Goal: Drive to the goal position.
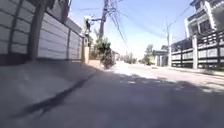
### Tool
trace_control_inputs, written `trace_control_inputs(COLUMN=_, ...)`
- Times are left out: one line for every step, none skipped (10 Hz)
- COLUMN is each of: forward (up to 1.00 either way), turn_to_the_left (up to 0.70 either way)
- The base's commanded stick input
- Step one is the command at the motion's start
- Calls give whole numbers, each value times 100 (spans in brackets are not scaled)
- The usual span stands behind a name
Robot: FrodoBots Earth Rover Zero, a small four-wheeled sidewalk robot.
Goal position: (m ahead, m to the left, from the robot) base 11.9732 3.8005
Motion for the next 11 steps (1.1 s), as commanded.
trace_control_inputs(forward=100, turn_to_the_left=0)
trace_control_inputs(forward=100, turn_to_the_left=0)
trace_control_inputs(forward=100, turn_to_the_left=0)
trace_control_inputs(forward=100, turn_to_the_left=0)
trace_control_inputs(forward=100, turn_to_the_left=0)
trace_control_inputs(forward=100, turn_to_the_left=-6)
trace_control_inputs(forward=100, turn_to_the_left=-27)
trace_control_inputs(forward=100, turn_to_the_left=-40)
trace_control_inputs(forward=100, turn_to_the_left=-40)
trace_control_inputs(forward=100, turn_to_the_left=-40)
trace_control_inputs(forward=100, turn_to_the_left=-36)
